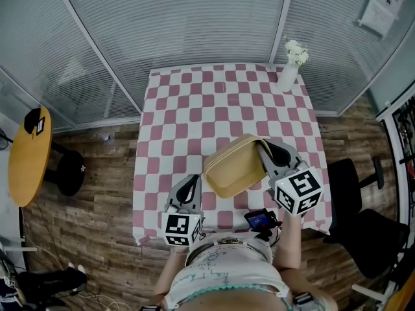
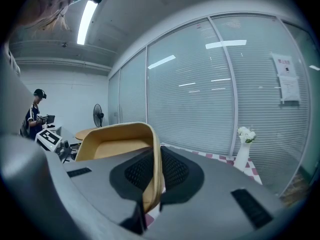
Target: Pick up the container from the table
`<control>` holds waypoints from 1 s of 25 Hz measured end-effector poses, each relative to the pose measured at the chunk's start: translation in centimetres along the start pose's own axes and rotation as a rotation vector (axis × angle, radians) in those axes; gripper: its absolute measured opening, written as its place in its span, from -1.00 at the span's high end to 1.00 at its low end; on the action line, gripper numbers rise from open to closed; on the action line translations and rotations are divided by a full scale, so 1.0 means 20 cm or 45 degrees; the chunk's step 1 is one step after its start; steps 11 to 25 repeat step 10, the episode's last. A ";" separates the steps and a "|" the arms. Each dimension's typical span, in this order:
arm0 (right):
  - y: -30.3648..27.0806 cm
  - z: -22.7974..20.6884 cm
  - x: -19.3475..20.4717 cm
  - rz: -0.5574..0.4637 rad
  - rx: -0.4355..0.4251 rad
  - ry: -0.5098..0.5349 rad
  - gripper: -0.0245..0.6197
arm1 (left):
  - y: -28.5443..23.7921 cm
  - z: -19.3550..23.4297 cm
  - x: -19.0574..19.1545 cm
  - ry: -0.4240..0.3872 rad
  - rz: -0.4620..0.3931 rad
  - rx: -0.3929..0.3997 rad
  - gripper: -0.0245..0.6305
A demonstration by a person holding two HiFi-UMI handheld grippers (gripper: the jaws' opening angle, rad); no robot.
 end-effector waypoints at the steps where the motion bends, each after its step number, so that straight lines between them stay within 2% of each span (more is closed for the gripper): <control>1: 0.00 0.00 0.00 0.002 0.000 0.001 0.89 | 0.00 0.00 0.00 -0.001 0.000 0.000 0.87; 25: -0.01 0.00 0.00 0.016 -0.006 0.004 0.89 | -0.01 0.00 0.00 -0.005 0.001 0.003 0.87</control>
Point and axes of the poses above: the fingertips, and each gripper's own axes: y backward along the fingers, z to its left, x out of its underside, the point moved 10 cm from there along y, backward along the fingers, and after that the axes turned 10 degrees about y, right-handed, at the moved point
